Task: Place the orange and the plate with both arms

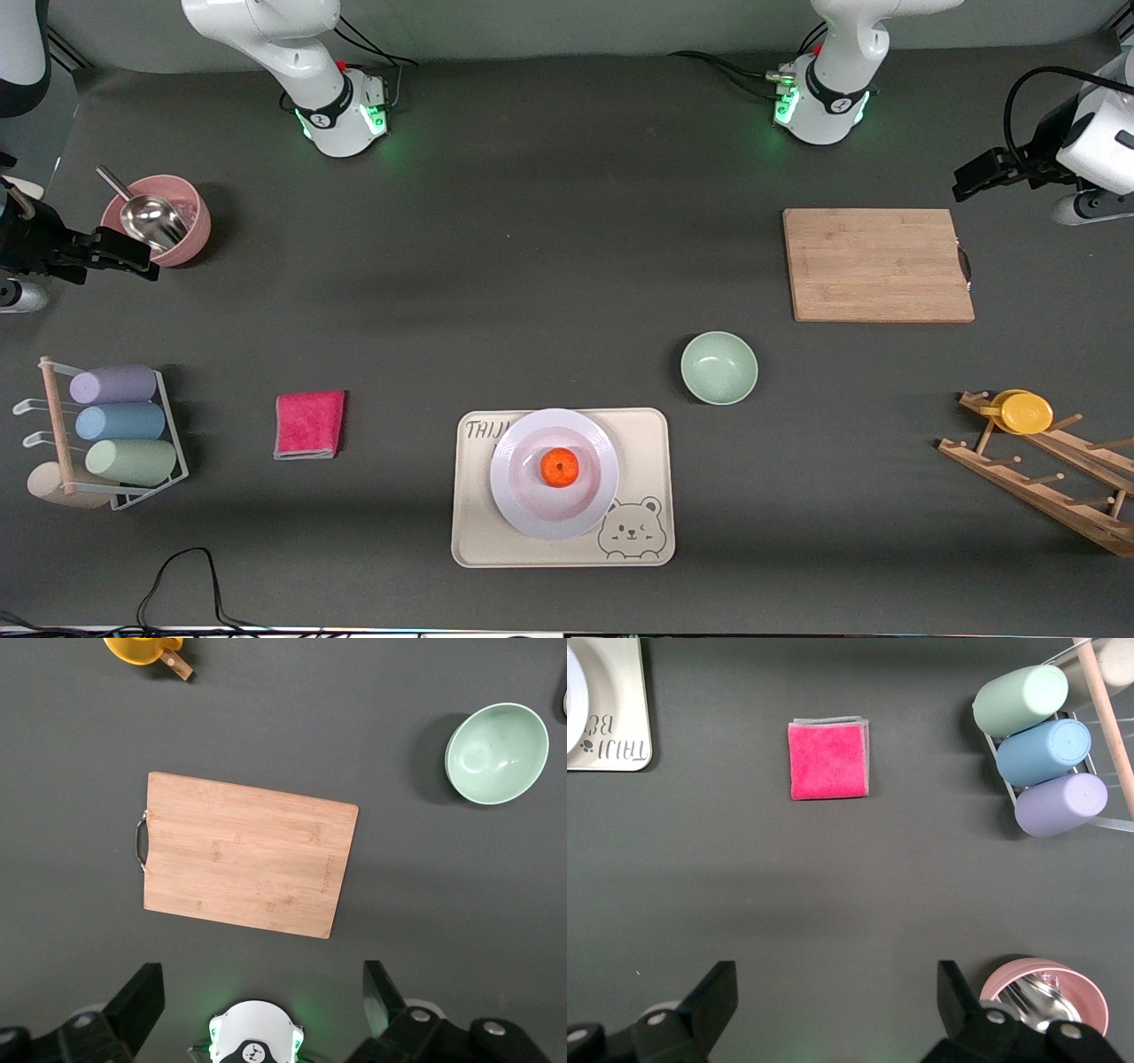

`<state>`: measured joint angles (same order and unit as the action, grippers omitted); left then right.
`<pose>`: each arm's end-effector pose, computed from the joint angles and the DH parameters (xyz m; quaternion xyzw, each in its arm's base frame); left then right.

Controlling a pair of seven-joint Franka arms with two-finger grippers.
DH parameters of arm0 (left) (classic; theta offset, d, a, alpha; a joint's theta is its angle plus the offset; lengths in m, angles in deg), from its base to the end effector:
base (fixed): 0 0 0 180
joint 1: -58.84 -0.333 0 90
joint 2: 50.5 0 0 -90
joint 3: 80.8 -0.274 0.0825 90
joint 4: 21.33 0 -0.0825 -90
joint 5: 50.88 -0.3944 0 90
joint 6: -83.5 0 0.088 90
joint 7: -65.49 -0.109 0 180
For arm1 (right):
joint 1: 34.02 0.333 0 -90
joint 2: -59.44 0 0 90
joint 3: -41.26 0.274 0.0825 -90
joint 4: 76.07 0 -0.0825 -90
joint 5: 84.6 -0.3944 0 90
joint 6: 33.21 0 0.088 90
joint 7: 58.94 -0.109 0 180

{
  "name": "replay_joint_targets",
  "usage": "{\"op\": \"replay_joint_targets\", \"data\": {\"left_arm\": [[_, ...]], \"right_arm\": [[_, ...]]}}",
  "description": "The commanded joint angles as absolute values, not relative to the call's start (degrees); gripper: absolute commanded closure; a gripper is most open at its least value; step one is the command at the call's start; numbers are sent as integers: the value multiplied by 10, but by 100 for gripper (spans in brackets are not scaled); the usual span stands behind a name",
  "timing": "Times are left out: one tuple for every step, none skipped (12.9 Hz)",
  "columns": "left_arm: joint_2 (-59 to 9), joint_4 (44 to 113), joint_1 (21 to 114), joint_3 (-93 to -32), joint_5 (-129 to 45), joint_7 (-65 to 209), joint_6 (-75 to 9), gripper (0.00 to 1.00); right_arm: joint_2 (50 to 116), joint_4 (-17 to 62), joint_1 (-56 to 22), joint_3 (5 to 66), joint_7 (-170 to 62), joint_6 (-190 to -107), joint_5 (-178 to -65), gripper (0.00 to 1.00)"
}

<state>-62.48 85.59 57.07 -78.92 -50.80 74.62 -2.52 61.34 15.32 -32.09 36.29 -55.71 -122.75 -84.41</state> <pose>0.4939 -0.0022 0.5450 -0.9938 -0.0790 0.0774 0.0089 0.5699 -0.0300 0.5494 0.9995 0.0017 -0.0328 0.0013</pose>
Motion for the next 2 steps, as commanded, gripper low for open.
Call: {"op": "replay_joint_targets", "data": {"left_arm": [[-637, 861, 567, -782, -516, 753, -15, 0], [-638, 861, 567, -782, -516, 753, -15, 0]], "right_arm": [[614, 145, -322, 367, -574, -1213, -831, 0], [615, 145, -321, 367, -574, -1213, -831, 0]]}}
